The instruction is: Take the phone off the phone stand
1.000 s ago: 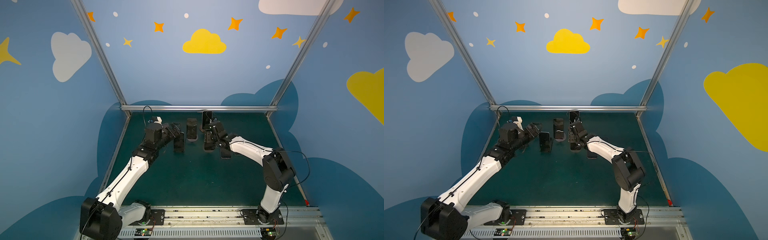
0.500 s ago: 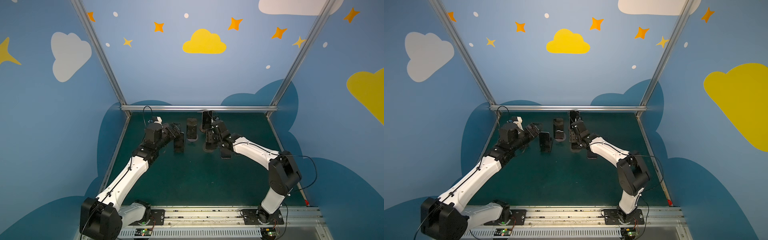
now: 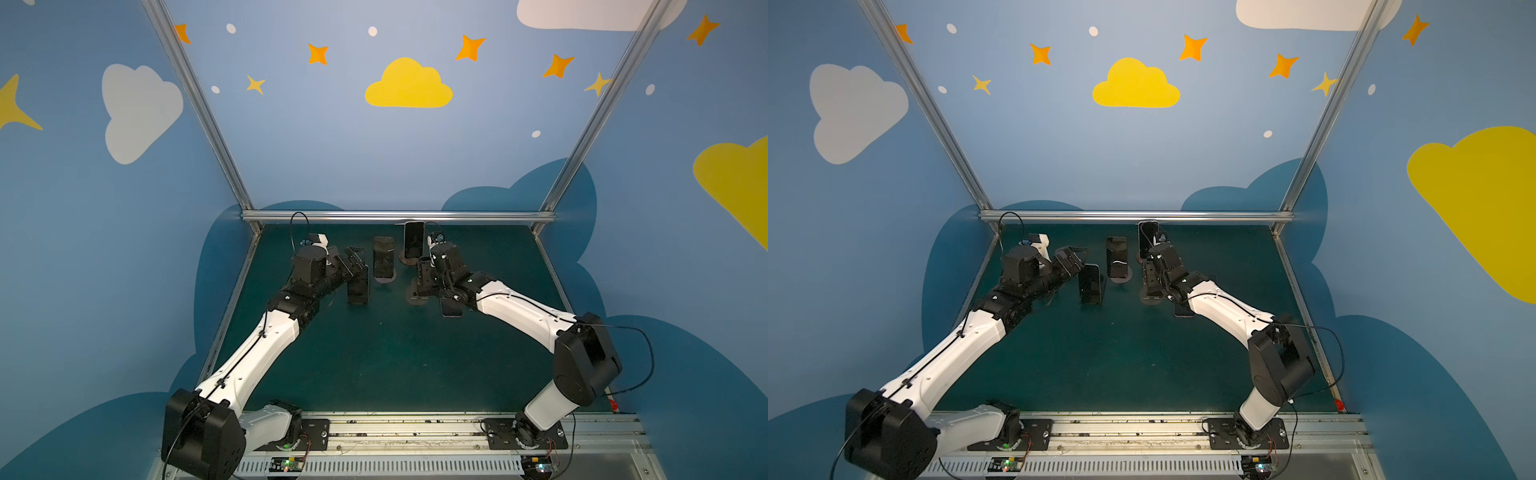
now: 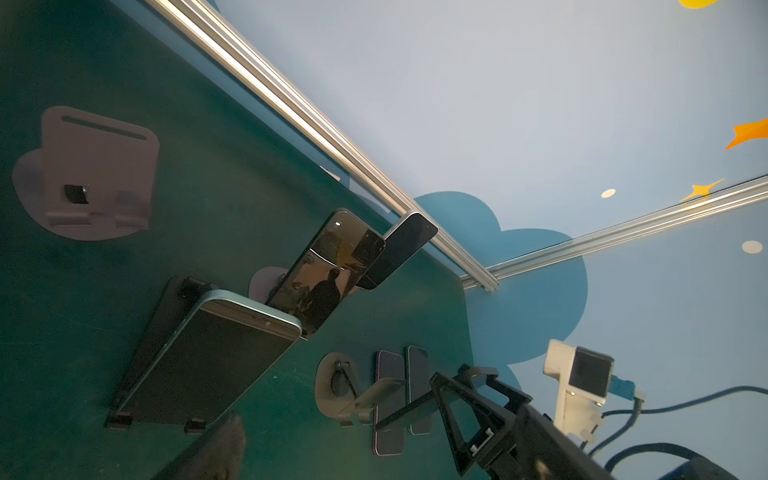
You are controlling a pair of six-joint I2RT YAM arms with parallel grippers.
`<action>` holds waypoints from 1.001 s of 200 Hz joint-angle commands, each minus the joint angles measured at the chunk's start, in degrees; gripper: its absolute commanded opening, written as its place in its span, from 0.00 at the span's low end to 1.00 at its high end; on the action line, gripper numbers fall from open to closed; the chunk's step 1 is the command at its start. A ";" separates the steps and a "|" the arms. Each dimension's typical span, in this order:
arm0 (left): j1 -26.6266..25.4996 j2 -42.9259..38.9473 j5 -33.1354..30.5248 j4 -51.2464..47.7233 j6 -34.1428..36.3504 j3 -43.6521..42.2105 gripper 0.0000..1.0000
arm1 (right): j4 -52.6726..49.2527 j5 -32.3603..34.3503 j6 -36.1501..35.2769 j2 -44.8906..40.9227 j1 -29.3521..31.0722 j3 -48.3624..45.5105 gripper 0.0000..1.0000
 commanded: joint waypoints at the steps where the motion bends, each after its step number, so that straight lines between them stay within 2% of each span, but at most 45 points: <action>1: -0.93 0.59 0.33 -0.05 2.21 1.13 1.00 | 3.63 1.55 -2.06 -4.09 0.28 -0.42 0.67; 59: -2.10 1.45 1.05 -0.44 2.56 1.75 1.00 | 0.92 1.87 -4.80 -8.52 -0.58 -1.79 0.67; 100: -2.88 1.07 0.91 -0.53 2.89 1.84 1.00 | -2.93 2.36 -7.03 -13.17 -4.78 -4.10 0.66; 148: -3.24 0.96 1.36 -0.18 2.50 1.66 1.00 | -2.15 3.10 -7.68 -18.54 -10.82 -10.37 0.67; 171: -3.86 1.41 1.86 0.26 2.75 1.74 1.00 | 0.29 5.99 -6.15 -19.33 -13.16 -12.69 0.66; 200: -4.49 2.33 2.32 -0.65 3.51 2.62 1.00 | 2.09 6.73 -6.81 -20.29 -13.90 -13.77 0.66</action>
